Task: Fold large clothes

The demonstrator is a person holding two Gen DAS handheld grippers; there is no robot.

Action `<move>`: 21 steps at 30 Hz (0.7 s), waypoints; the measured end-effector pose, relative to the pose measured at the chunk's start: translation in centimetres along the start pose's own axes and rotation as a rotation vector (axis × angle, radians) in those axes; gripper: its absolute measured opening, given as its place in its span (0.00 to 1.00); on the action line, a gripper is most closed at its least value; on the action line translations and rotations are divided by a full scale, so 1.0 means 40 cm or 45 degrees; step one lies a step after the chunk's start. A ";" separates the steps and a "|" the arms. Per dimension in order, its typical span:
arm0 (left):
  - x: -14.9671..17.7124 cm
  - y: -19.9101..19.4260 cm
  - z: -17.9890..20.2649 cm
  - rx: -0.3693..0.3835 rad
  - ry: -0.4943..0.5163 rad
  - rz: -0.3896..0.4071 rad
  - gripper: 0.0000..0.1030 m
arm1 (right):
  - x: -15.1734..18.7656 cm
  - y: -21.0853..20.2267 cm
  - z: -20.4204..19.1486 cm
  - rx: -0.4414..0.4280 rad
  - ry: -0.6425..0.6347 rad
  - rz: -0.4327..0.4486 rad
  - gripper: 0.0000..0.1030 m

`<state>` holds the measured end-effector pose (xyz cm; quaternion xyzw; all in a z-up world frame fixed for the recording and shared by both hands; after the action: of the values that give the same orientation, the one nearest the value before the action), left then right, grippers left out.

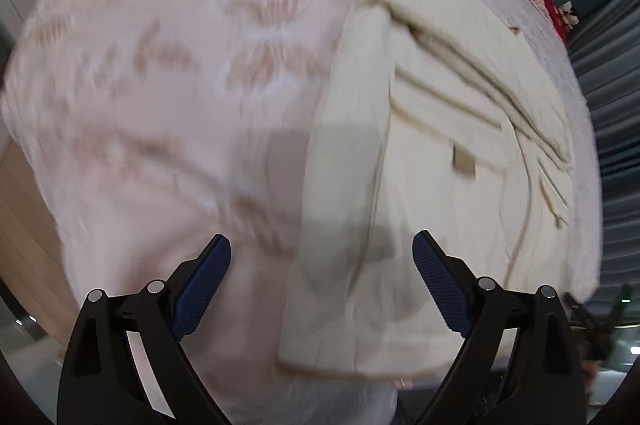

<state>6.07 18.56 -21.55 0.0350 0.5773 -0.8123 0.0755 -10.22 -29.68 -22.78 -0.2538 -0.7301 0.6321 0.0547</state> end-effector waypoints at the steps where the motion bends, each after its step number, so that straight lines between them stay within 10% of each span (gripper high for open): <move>1: 0.007 0.002 0.005 0.027 0.007 0.002 0.85 | 0.003 0.001 -0.005 -0.017 0.007 0.004 0.67; 5: 0.030 0.024 0.044 0.149 0.036 -0.048 0.60 | 0.018 0.006 -0.047 -0.129 0.019 0.018 0.59; 8: 0.042 0.025 0.062 0.156 0.068 -0.063 0.33 | 0.023 0.010 -0.065 -0.176 0.022 0.000 0.18; 10: 0.044 0.000 0.077 0.167 0.083 -0.035 0.14 | 0.018 -0.006 -0.078 -0.213 0.002 0.002 0.11; 21: 0.100 -0.433 0.174 0.344 0.234 0.208 0.06 | -0.050 -0.411 -0.165 -0.337 -0.361 -0.007 0.06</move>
<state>-0.50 17.24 -3.68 0.1658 0.4625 -0.8670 0.0827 -10.80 -25.83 -5.38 -0.1652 -0.8079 0.5599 -0.0809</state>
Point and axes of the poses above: each gripper's, at about its wrist camera, not at the fingertips, and y roughly the way its jaws point, z to its right, x to its underside, the point moved 10 cm from there along y, roughly the way its jaws point, and after that the axes turned 3 degrees about -z, right-handed, at the moved point
